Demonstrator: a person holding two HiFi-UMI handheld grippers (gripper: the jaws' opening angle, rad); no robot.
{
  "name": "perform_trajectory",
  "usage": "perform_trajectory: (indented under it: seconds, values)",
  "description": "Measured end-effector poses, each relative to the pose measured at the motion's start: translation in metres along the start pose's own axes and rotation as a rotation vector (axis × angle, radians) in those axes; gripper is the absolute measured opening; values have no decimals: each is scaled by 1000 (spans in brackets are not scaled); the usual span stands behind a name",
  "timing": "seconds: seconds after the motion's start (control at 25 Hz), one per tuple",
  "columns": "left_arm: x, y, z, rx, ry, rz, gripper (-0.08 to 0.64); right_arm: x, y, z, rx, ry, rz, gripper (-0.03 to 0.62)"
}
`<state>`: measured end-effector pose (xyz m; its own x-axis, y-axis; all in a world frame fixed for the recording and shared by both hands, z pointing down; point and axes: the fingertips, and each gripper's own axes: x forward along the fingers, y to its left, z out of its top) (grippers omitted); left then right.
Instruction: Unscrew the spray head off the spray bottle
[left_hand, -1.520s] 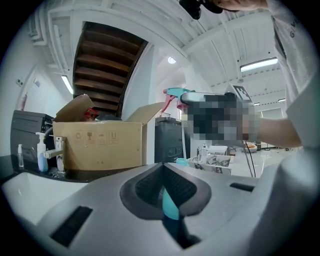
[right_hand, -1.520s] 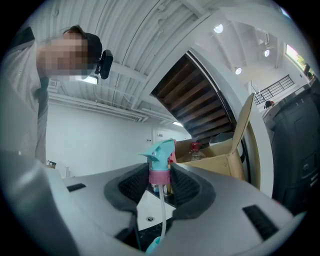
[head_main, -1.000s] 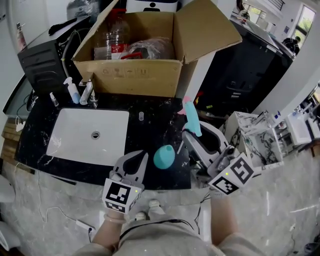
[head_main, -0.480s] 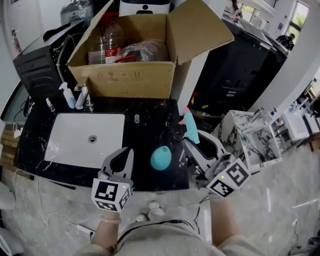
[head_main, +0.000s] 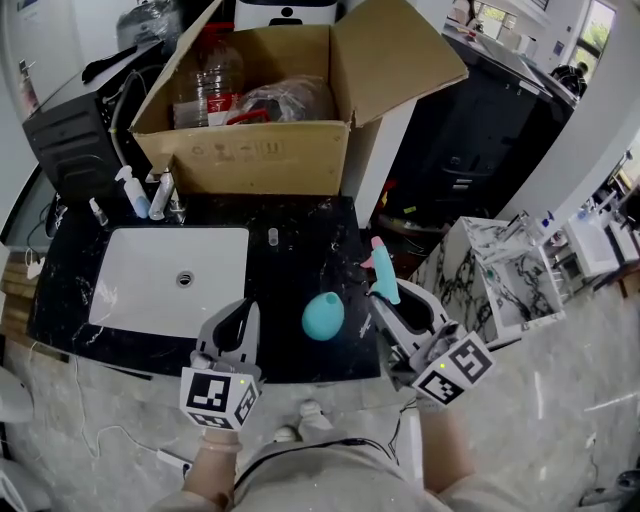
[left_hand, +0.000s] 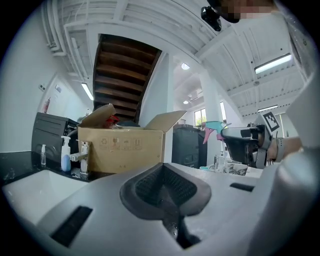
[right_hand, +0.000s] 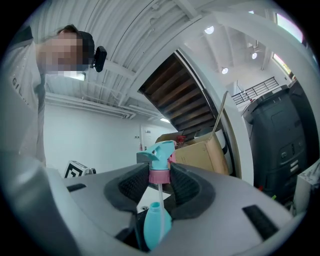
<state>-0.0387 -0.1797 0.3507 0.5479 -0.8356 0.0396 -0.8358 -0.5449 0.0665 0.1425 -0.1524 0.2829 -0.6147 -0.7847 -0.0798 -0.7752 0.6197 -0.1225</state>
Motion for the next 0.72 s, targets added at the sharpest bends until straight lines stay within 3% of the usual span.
perform_trajectory:
  seconds: [0.72]
  values:
    - [-7, 7, -5, -1, -12, 39, 5, -11, -3, -25, -4, 30, -57, 138]
